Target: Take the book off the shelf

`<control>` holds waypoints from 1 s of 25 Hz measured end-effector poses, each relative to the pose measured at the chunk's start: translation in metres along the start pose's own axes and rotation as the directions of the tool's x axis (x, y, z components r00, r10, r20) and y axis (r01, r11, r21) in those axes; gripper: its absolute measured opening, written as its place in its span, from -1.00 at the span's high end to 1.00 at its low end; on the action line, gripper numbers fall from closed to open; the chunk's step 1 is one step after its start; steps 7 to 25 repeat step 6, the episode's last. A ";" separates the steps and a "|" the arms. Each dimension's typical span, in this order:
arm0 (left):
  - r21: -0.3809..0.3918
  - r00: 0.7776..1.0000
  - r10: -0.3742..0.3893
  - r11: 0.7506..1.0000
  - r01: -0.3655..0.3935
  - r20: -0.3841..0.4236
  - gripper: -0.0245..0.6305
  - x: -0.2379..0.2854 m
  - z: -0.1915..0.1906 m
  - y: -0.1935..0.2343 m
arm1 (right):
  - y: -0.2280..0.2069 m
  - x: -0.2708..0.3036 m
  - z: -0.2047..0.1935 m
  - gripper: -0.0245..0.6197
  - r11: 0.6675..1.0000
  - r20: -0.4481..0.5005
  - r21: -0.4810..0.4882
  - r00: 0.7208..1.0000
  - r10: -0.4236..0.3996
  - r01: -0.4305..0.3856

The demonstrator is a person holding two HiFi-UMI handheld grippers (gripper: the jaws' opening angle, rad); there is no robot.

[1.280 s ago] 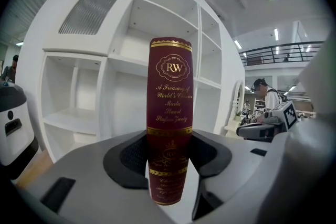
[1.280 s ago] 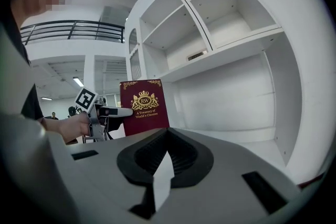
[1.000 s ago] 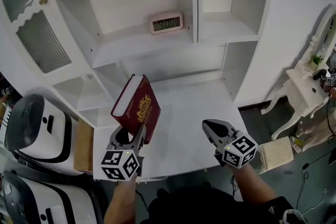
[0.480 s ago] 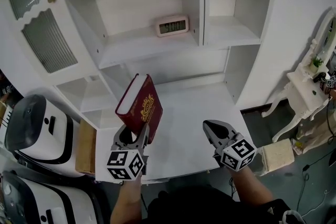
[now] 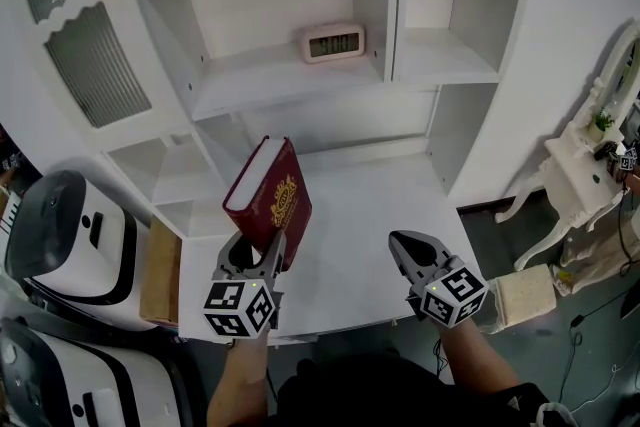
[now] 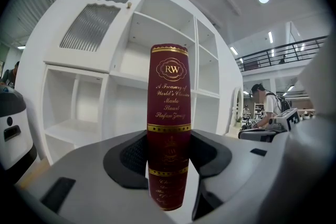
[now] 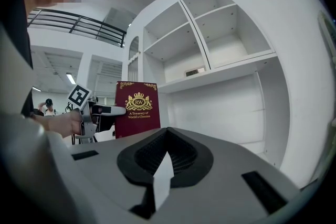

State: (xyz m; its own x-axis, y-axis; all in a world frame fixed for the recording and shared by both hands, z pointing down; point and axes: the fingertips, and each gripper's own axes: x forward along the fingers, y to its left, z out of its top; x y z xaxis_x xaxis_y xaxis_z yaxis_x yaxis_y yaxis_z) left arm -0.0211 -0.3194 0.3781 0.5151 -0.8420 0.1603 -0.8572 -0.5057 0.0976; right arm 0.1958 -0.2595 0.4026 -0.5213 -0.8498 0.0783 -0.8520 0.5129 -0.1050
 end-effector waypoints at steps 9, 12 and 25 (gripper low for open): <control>0.003 1.000 -0.002 1.000 0.002 -0.012 0.26 -0.004 -0.005 -0.004 | 0.005 -0.002 -0.006 0.89 1.000 -0.012 0.008 1.000 0.010 -0.010; 0.003 1.000 -0.002 1.000 0.002 -0.012 0.26 -0.004 -0.005 -0.004 | 0.005 -0.002 -0.006 0.89 1.000 -0.012 0.008 1.000 0.010 -0.010; 0.003 1.000 -0.002 1.000 0.002 -0.012 0.26 -0.004 -0.005 -0.004 | 0.005 -0.002 -0.006 0.89 1.000 -0.012 0.008 1.000 0.010 -0.010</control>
